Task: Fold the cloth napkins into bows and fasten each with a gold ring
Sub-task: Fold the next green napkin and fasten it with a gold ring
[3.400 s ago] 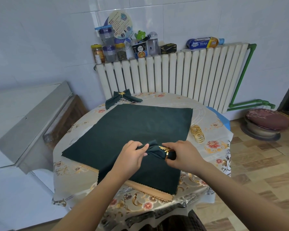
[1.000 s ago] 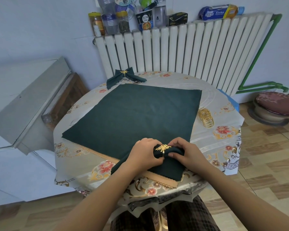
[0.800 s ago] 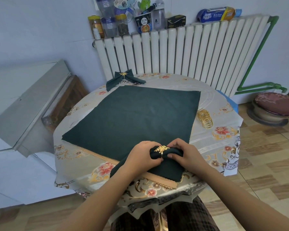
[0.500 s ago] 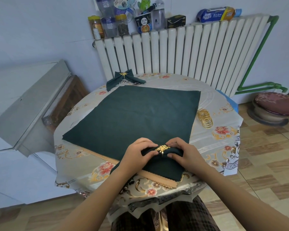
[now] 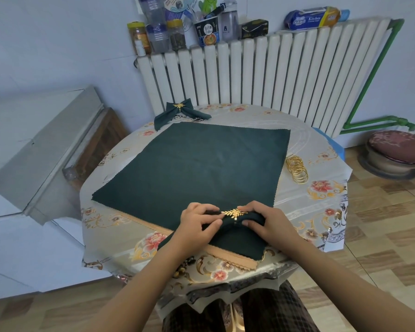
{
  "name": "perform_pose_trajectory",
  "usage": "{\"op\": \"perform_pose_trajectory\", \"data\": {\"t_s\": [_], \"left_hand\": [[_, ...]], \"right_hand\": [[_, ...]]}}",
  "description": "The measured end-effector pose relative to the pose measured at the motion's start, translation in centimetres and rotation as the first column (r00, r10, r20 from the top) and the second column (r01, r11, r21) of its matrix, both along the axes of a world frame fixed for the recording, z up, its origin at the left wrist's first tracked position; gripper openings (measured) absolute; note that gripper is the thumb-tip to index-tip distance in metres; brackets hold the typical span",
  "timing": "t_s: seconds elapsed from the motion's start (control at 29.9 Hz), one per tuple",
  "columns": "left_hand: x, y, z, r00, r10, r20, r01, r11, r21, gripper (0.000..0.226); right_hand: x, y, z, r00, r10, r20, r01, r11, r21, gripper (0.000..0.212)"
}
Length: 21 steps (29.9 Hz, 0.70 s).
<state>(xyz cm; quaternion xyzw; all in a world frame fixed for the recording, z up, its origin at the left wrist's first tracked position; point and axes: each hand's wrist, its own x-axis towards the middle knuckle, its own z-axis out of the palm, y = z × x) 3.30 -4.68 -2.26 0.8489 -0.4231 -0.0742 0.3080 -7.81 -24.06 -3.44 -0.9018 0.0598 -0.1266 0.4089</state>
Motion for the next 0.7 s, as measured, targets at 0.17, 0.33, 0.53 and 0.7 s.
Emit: {"op": "perform_pose_trajectory", "data": {"t_s": [0.17, 0.33, 0.53, 0.7], "left_hand": [[-0.7, -1.4, 1.3, 0.964, 0.182, -0.192, -0.191, 0.981, -0.029, 0.039], [-0.4, -3.2, 1.9, 0.998, -0.024, -0.060, 0.033, 0.988, 0.151, 0.072], [-0.6, -3.0, 2.1, 0.997, -0.073, 0.010, 0.072, 0.995, 0.075, 0.042], [-0.6, -2.7, 2.7, 0.993, -0.096, 0.068, 0.087, 0.988, 0.126, 0.037]], "right_hand": [[0.0, 0.1, 0.0, 1.000, -0.004, -0.012, 0.004, 1.000, 0.005, 0.031], [-0.1, 0.0, 0.0, 1.000, -0.014, -0.016, 0.014, 1.000, 0.017, 0.032], [0.0, 0.0, -0.1, 1.000, 0.005, -0.004, -0.005, 0.999, 0.034, 0.035], [0.0, 0.0, 0.0, 1.000, 0.008, 0.001, -0.008, 1.000, 0.027, 0.033]]}}
